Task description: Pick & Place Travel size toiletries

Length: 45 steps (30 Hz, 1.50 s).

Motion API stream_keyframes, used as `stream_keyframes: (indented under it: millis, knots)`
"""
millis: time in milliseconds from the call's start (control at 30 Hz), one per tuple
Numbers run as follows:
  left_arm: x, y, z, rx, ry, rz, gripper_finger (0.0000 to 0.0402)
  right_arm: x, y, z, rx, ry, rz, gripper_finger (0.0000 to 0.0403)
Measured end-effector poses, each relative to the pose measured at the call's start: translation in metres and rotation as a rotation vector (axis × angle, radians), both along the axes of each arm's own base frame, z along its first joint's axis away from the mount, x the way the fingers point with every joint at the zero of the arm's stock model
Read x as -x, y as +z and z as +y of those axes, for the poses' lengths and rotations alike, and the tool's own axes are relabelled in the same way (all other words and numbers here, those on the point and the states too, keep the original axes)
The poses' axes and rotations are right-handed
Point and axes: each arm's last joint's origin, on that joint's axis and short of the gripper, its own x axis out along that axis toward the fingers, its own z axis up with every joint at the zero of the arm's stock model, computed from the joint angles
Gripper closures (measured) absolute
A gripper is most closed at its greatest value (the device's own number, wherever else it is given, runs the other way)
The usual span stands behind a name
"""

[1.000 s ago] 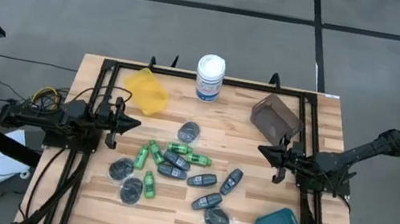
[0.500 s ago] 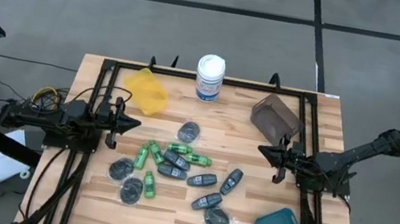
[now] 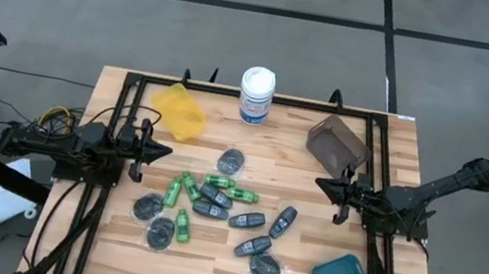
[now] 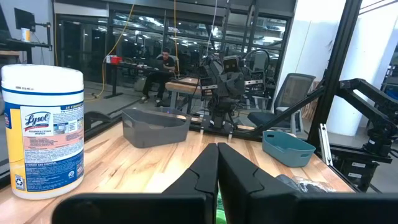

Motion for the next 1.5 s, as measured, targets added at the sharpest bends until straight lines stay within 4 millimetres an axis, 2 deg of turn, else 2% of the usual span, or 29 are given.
stream_keyframes:
  millis: [333, 567, 1033, 1333, 1500]
  knots:
    - [0.0, 0.0, 0.0, 0.004, 0.0, -0.001, 0.04, 0.0, 0.001, 0.0, -0.007, 0.0, -0.015, 0.0397]
    - [0.0, 0.001, 0.0, 0.077, -0.01, -0.025, 0.04, 0.0, 0.003, 0.0, -0.009, 0.0, -0.019, 0.0397]
    - [0.004, 0.019, 0.0, 0.125, -0.029, -0.22, 0.04, 0.0, 0.007, 0.0, -0.016, -0.001, -0.034, 0.0397]
    - [0.005, 0.021, 0.0, 0.124, -0.03, -0.247, 0.04, 0.0, 0.008, -0.001, 0.008, -0.016, -0.039, 0.0397]
    - [0.007, 0.026, 0.0, 0.121, -0.033, -0.297, 0.04, -0.001, 0.017, -0.008, 0.049, -0.108, -0.082, 0.0374]
